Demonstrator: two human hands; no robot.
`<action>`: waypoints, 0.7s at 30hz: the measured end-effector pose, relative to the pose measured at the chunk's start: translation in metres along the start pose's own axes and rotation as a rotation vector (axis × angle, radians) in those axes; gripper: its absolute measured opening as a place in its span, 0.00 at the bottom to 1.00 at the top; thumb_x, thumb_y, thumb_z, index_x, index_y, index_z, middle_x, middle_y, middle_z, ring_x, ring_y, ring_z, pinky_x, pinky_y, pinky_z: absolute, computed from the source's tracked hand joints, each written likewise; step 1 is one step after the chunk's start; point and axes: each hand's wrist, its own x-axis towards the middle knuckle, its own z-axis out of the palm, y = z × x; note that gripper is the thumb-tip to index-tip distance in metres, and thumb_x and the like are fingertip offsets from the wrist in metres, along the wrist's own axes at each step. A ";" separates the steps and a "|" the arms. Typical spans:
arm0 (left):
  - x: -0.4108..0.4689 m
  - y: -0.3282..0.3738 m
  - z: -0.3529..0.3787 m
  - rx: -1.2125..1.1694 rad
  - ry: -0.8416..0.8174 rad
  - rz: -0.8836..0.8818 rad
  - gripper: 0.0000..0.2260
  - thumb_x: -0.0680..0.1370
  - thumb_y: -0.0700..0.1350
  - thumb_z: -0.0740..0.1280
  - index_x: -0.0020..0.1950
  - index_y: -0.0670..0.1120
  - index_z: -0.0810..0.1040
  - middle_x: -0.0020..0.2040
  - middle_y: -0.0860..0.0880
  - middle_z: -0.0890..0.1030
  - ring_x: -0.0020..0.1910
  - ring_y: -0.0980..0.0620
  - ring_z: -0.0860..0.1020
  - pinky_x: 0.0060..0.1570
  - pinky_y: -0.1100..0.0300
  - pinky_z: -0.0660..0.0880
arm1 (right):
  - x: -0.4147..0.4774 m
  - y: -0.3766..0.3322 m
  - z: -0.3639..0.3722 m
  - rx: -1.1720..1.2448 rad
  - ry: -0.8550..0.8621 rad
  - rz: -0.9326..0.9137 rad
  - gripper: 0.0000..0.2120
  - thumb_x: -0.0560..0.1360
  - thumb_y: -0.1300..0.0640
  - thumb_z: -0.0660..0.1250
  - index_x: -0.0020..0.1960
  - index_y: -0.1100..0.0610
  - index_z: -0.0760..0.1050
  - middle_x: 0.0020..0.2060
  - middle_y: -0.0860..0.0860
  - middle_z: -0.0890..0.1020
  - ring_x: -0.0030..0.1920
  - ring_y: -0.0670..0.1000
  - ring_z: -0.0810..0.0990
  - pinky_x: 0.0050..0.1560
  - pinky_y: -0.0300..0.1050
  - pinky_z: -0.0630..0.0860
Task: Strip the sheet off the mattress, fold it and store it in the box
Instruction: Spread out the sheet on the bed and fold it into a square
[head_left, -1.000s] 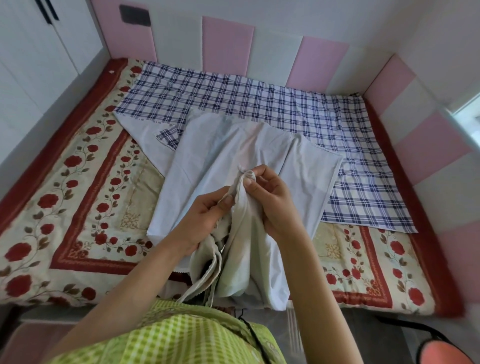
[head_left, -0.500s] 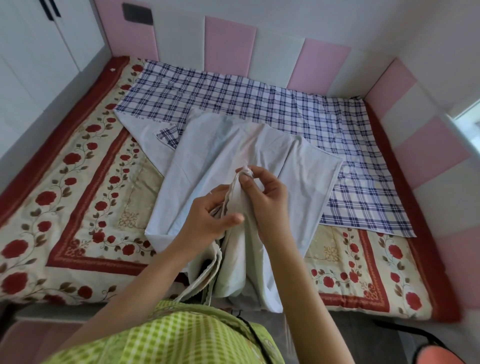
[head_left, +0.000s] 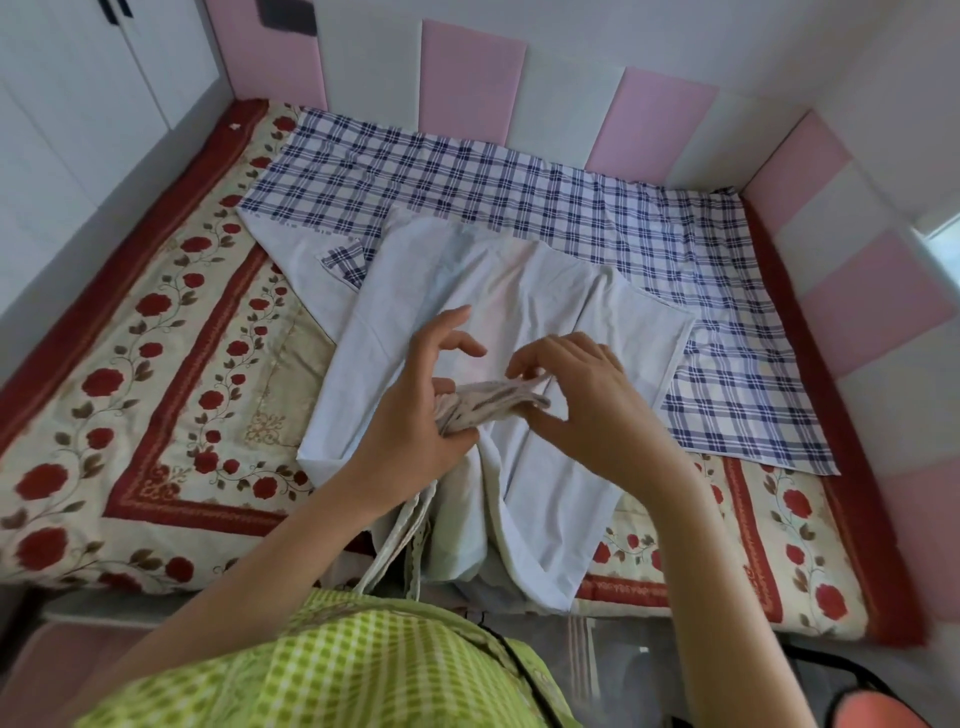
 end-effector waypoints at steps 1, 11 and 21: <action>-0.002 0.002 0.001 -0.012 -0.046 0.015 0.43 0.67 0.26 0.71 0.71 0.57 0.56 0.60 0.56 0.69 0.35 0.61 0.77 0.33 0.72 0.70 | -0.005 -0.004 -0.001 -0.124 -0.031 -0.041 0.20 0.69 0.55 0.73 0.59 0.51 0.74 0.54 0.45 0.76 0.61 0.50 0.72 0.67 0.49 0.66; -0.002 0.007 -0.003 -0.052 -0.170 0.134 0.33 0.68 0.31 0.71 0.58 0.55 0.55 0.56 0.49 0.63 0.37 0.54 0.80 0.33 0.66 0.75 | -0.002 -0.024 -0.012 0.010 -0.258 -0.156 0.24 0.74 0.47 0.67 0.65 0.57 0.69 0.57 0.48 0.79 0.57 0.46 0.77 0.59 0.34 0.68; 0.000 0.007 -0.020 -0.245 -0.134 0.111 0.28 0.69 0.37 0.69 0.54 0.52 0.52 0.50 0.48 0.61 0.42 0.61 0.76 0.41 0.65 0.74 | 0.008 -0.018 0.016 0.526 -0.159 -0.250 0.20 0.76 0.69 0.65 0.66 0.57 0.72 0.43 0.46 0.75 0.40 0.42 0.75 0.43 0.34 0.69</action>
